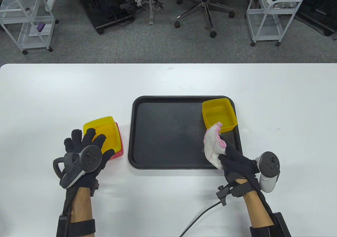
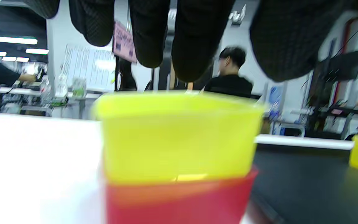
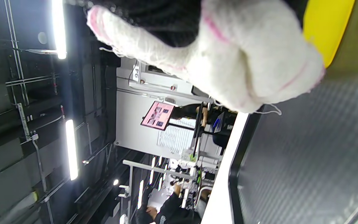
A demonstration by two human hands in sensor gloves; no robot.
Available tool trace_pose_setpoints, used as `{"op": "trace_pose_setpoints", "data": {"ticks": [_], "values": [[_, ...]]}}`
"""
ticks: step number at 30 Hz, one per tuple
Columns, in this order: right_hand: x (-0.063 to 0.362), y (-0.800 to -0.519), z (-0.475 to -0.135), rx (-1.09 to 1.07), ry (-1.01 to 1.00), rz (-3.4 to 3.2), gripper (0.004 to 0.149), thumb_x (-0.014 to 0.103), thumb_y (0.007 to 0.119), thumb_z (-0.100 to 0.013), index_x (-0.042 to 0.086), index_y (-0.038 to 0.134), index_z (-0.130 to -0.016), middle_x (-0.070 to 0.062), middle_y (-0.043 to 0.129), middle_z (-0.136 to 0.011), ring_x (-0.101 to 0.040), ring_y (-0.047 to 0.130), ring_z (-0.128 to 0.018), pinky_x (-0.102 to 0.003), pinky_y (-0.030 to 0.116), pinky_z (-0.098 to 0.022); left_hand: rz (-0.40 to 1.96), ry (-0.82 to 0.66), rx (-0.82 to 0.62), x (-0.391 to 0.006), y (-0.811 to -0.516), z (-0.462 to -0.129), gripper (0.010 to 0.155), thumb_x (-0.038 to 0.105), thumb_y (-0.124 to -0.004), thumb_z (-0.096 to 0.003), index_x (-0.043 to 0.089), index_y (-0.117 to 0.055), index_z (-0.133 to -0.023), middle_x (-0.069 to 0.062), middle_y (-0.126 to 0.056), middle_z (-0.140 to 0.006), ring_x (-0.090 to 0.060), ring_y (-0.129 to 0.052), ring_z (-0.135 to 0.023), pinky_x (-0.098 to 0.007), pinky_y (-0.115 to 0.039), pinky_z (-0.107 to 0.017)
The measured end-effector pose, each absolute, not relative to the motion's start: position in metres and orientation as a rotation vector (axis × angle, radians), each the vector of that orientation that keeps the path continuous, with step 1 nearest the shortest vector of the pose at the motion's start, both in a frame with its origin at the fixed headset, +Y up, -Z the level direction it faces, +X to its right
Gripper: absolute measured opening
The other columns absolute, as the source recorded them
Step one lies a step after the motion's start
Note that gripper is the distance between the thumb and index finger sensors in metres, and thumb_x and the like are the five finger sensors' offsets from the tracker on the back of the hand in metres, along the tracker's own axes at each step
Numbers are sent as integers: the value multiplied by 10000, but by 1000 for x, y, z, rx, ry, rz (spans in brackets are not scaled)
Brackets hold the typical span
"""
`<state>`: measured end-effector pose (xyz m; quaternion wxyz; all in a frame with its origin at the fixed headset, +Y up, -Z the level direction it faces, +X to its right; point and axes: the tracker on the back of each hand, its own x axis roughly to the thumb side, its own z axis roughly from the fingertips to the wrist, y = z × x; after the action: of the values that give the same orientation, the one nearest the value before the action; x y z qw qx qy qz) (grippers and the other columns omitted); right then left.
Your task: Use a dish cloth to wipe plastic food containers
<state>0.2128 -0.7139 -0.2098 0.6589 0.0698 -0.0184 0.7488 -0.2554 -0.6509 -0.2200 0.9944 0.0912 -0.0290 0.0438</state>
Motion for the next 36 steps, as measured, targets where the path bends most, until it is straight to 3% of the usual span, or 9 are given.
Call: {"op": "trace_pose_setpoints", "data": {"ticks": [3,9,15,20,26,28,30,36], "values": [[226,-713,-211,73,-85,1753,513,36,715,-475,49,615,-977,-294,650,-999,-551,735,-824,-610,722,-532,57,-176,247,-203,-642,-220,723,633,-786,-478,271,-721,-1100,-92,-592,-1229,-589,-483,-1104,-713,-415,-774],[252,-715,-211,-76,-158,1867,513,36,716,-470,48,618,-973,-294,654,-994,-551,737,-820,-610,724,-528,-18,-450,155,-60,-641,-247,739,636,-765,-486,285,-664,-1128,-65,-624,-1219,-536,-608,-1096,-683,-514,-786],[265,-730,-207,-179,-166,1836,512,31,717,-465,37,620,-968,-304,655,-985,-559,736,-810,-614,723,-519,-91,-495,9,52,-679,-294,763,641,-737,-495,314,-561,-1161,-31,-551,-1241,-507,-628,-1101,-653,-552,-799],[265,-733,-207,-184,-159,1841,513,31,718,-464,36,621,-968,-307,657,-982,-558,738,-807,-614,724,-517,-129,-446,-62,84,-716,-320,784,636,-740,-495,334,-498,-1177,-16,-509,-1253,-505,-657,-1090,-641,-577,-800],[265,-737,-211,-210,-155,1803,511,34,717,-464,36,622,-965,-304,656,-983,-557,740,-806,-612,727,-515,-109,-419,-125,91,-735,-340,710,592,-762,-507,373,-550,-1148,43,-575,-1232,-438,-717,-1088,-600,-639,-802],[265,-738,-211,-215,-152,1804,513,33,718,-463,35,620,-966,-307,656,-981,-556,738,-807,-612,727,-514,-119,-406,-121,93,-738,-342,590,544,-780,-517,373,-691,-1075,79,-696,-1164,-386,-829,-1027,-574,-690,-782],[265,-737,-211,-216,-156,1807,513,35,718,-464,37,619,-967,-306,656,-982,-556,740,-806,-611,727,-515,-140,-405,-43,95,-736,-342,408,496,-801,-511,378,-868,-897,136,-852,-1031,-303,-958,-929,-525,-783,-739],[268,-735,-209,-222,-204,1768,512,34,717,-465,40,619,-968,-303,654,-985,-556,735,-811,-613,723,-520,-194,-513,49,83,-719,-321,378,445,-823,-495,316,-898,-843,127,-905,-949,-280,-1013,-850,-451,-893,-661]]}}
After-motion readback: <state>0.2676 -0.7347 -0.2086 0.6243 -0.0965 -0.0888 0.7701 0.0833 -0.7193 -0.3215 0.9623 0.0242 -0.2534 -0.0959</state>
